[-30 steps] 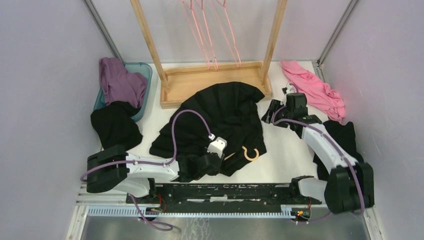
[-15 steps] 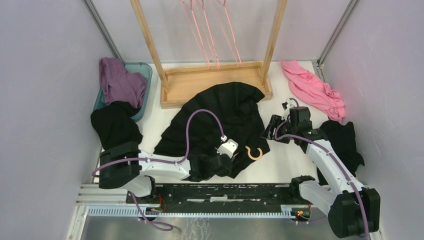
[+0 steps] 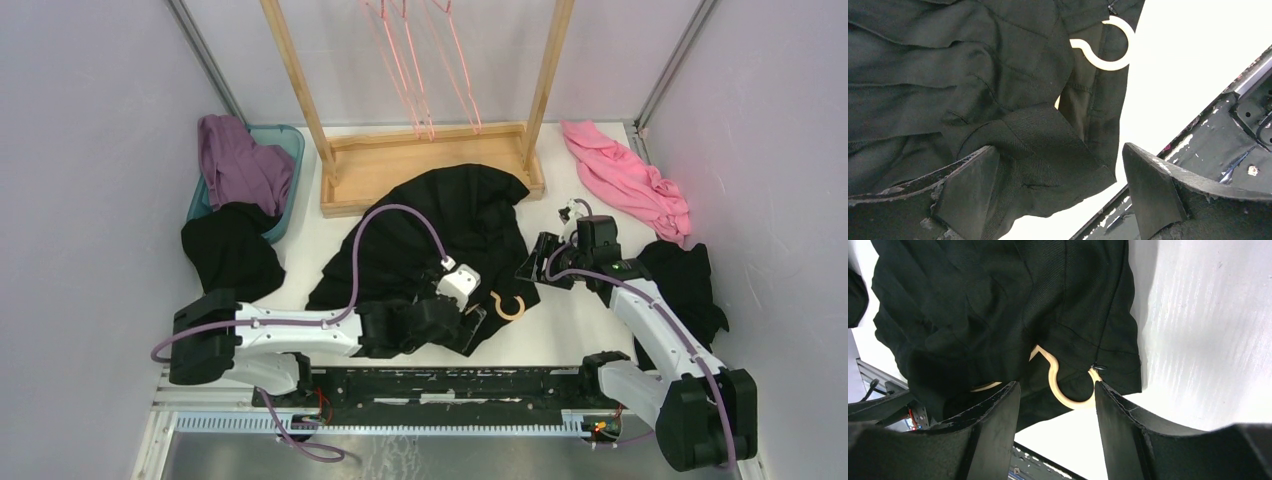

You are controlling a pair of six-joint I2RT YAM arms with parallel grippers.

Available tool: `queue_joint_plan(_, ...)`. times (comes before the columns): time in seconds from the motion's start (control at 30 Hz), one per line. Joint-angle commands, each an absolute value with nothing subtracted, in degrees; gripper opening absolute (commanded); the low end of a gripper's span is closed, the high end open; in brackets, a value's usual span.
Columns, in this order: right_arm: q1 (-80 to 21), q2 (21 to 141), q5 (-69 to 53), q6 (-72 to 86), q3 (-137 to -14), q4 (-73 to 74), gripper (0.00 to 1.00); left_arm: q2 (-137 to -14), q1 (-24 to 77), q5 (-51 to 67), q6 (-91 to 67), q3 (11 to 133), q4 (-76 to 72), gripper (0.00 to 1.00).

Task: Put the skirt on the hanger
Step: Hang the skirt at the center of the board.

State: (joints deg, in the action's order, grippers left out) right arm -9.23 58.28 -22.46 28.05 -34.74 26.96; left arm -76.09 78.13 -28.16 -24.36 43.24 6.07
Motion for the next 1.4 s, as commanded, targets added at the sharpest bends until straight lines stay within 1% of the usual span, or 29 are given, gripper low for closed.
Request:
queue_joint_plan(0.0, -9.1, 58.2, -23.8, 28.7, -35.0, 23.8, 0.62, -78.5, 77.8, -29.5, -19.4, 46.6, 5.9, 0.99)
queue_joint_plan(0.07, -9.1, 57.6, -23.4, 28.8, -35.1, 24.1, 0.62, -80.7, 77.1, -28.4, -18.2, 47.5, 4.3, 0.99)
queue_joint_plan(0.2, -9.1, 56.2, -22.8, 29.0, -35.2, 24.6, 0.62, -84.4, 75.7, -25.7, -16.2, 48.8, 1.4, 0.91)
queue_joint_plan(0.27, -9.1, 55.6, -22.7, 29.0, -35.2, 24.8, 0.62, -86.0, 74.7, -24.1, -15.7, 49.1, 0.2, 0.9)
queue_joint_plan(0.3, -9.1, 55.5, -22.5, 29.1, -35.4, 25.0, 0.62, -86.8, 74.3, -23.4, -15.6, 49.6, 0.1, 0.91)
queue_joint_plan(0.37, -9.1, 55.3, -22.6, 28.9, -35.3, 25.2, 0.62, -87.4, 74.1, -21.1, -15.5, 50.3, 0.1, 0.97)
queue_joint_plan(0.43, -9.1, 55.1, -22.4, 28.8, -35.3, 25.7, 0.62, -85.7, 74.1, -17.9, -16.2, 50.6, 0.1, 0.99)
queue_joint_plan(0.5, -9.1, 54.8, -22.5, 28.8, -35.2, 25.8, 0.62, -83.5, 74.1, -16.6, -17.8, 51.9, 3.1, 0.99)
queue_joint_plan(0.7, -9.1, 54.6, -23.4, 28.7, -35.3, 26.0, 0.62, -82.5, 74.4, -20.9, -26.0, 68.2, 30.7, 0.99)
queue_joint_plan(0.73, -9.1, 54.6, -23.5, 28.8, -35.4, 26.0, 0.62, -82.3, 74.5, -21.5, -27.2, 69.8, 33.6, 0.99)
queue_joint_plan(0.83, -9.1, 54.4, -23.6, 28.7, -35.2, 26.1, 0.62, -81.0, 74.6, -19.2, -28.3, 70.8, 36.0, 0.99)
queue_joint_plan(0.9, -9.1, 54.0, -23.1, 28.7, -35.2, 26.3, 0.62, -80.5, 74.7, -16.2, -27.7, 68.8, 31.7, 0.99)
queue_joint_plan(1.0, -9.1, 53.5, -22.3, 28.7, -35.5, 27.3, 0.62, -82.9, 74.7, -13.9, -26.6, 66.7, 27.6, 0.9)
queue_joint_plan(1.07, -9.1, 53.1, -22.0, 28.5, -35.9, 27.9, 0.62, -84.9, 74.7, -12.9, -25.3, 64.8, 24.1, 0.82)
queue_joint_plan(1.17, -9.0, 52.7, -22.1, 28.5, -36.1, 28.3, 0.62, -87.6, 74.0, -12.9, -22.8, 61.4, 18.7, 0.76)
queue_joint_plan(1.2, -9.1, 52.6, -22.2, 28.5, -36.1, 28.4, 0.62, -88.3, 73.5, -12.8, -22.1, 60.4, 17.0, 0.74)
queue_joint_plan(1.3, -9.1, 52.5, -22.2, 28.4, -36.0, 28.4, 0.62, -89.9, 69.9, -8.9, -20.7, 57.3, 11.4, 0.6)
queue_joint_plan(1.33, -9.0, 52.5, -22.3, 28.3, -36.0, 28.4, 0.62, -91.0, 68.7, -7.1, -20.4, 57.1, 10.5, 0.57)
queue_joint_plan(1.37, -9.0, 52.6, -22.4, 28.3, -35.9, 28.4, 0.62, -91.8, 67.9, -6.6, -19.9, 57.1, 10.0, 0.56)
